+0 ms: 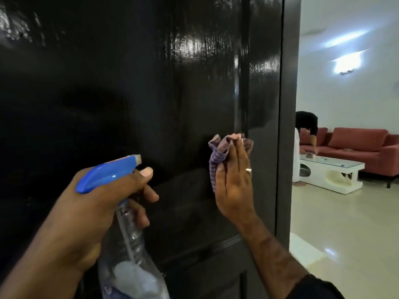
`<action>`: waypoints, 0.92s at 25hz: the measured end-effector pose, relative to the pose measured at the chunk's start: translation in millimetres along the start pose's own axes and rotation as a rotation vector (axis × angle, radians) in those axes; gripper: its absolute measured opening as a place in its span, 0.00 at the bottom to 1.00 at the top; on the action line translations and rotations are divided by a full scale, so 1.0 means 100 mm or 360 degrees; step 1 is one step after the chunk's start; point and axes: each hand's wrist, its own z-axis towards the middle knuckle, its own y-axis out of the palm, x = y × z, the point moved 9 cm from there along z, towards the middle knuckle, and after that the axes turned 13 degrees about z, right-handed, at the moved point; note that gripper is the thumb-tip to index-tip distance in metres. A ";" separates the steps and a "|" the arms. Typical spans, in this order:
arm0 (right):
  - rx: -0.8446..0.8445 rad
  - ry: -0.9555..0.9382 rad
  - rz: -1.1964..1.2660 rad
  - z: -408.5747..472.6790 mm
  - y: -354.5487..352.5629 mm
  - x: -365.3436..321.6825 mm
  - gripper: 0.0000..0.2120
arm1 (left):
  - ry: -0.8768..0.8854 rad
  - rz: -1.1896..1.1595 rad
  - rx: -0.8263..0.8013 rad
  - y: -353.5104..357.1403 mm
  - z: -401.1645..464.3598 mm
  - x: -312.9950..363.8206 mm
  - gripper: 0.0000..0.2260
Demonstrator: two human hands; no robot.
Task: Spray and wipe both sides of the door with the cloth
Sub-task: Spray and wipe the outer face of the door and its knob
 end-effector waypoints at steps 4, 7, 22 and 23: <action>-0.0150 -0.0179 -0.0017 0.33 -0.01 0.00 0.29 | 0.0062 0.0028 0.0024 0.55 0.06 0.28 0.15; -0.0194 -0.0234 -0.0079 0.80 -0.04 0.02 0.29 | 0.0096 0.0048 0.0014 0.87 0.13 0.43 0.14; -0.0043 -0.0015 -0.0309 0.83 -0.29 0.49 0.30 | 0.0080 0.0123 -0.0136 1.15 0.27 0.39 0.14; -0.0178 -0.0132 -0.0350 0.67 -0.34 0.54 0.30 | 0.0089 0.0112 -0.0146 1.17 0.27 0.39 0.14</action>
